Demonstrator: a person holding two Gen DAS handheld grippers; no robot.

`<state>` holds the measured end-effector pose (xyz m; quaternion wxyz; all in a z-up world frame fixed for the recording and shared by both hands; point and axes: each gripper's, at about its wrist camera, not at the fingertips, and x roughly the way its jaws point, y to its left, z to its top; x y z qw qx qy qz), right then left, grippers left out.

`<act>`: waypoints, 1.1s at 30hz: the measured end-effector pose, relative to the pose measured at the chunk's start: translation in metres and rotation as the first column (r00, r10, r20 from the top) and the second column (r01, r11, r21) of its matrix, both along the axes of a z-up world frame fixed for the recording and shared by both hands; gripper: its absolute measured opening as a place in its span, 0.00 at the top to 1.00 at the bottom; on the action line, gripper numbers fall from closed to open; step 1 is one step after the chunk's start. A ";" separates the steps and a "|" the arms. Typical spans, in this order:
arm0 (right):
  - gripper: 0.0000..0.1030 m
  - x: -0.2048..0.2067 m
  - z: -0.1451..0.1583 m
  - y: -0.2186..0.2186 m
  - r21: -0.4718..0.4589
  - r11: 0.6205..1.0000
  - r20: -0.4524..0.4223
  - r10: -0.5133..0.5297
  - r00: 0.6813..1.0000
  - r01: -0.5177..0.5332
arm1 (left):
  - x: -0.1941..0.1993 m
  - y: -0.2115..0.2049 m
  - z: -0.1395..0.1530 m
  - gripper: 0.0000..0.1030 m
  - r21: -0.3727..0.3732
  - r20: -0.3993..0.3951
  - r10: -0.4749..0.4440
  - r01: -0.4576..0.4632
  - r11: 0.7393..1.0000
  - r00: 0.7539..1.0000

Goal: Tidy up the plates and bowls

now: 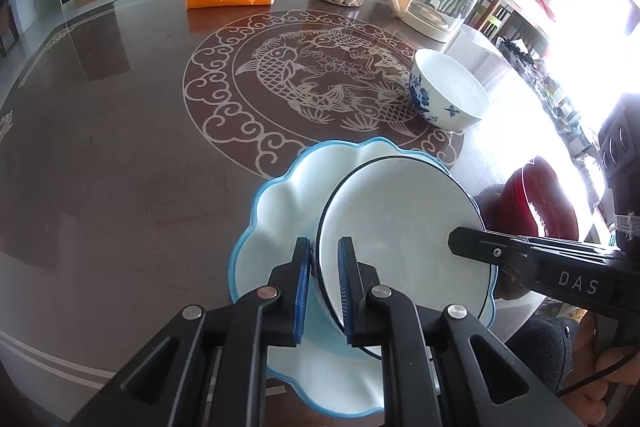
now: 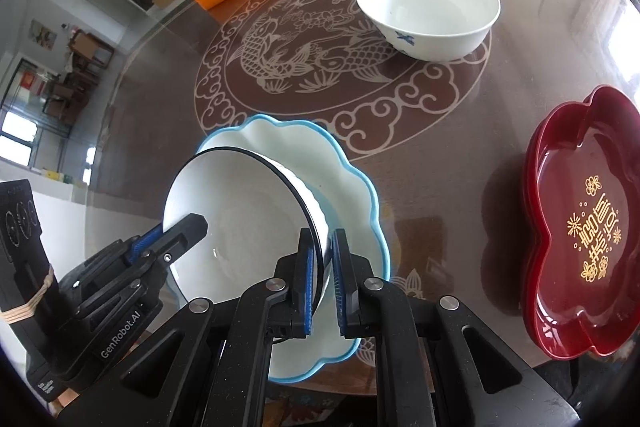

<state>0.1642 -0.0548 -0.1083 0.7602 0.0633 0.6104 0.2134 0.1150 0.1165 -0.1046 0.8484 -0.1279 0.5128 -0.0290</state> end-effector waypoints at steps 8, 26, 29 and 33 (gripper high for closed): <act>0.64 -0.003 0.007 0.006 0.051 0.998 0.087 0.024 0.996 -0.028 | -0.008 0.006 0.009 0.86 0.025 0.067 0.017 -0.018 1.000 0.998; 0.22 -0.189 0.063 -0.039 -0.077 0.939 0.900 -0.080 0.429 0.335 | -0.093 -0.029 0.081 0.03 0.196 0.506 0.051 -0.173 0.965 0.861; 0.22 -0.188 0.065 -0.046 -0.044 0.940 0.897 -0.112 0.427 0.339 | -0.094 -0.028 0.082 0.03 0.170 0.489 0.070 -0.174 0.970 0.870; 0.22 -0.194 0.065 -0.045 -0.045 0.941 0.902 -0.106 0.419 0.337 | -0.101 -0.026 0.085 0.03 0.175 0.494 0.088 -0.198 0.964 0.865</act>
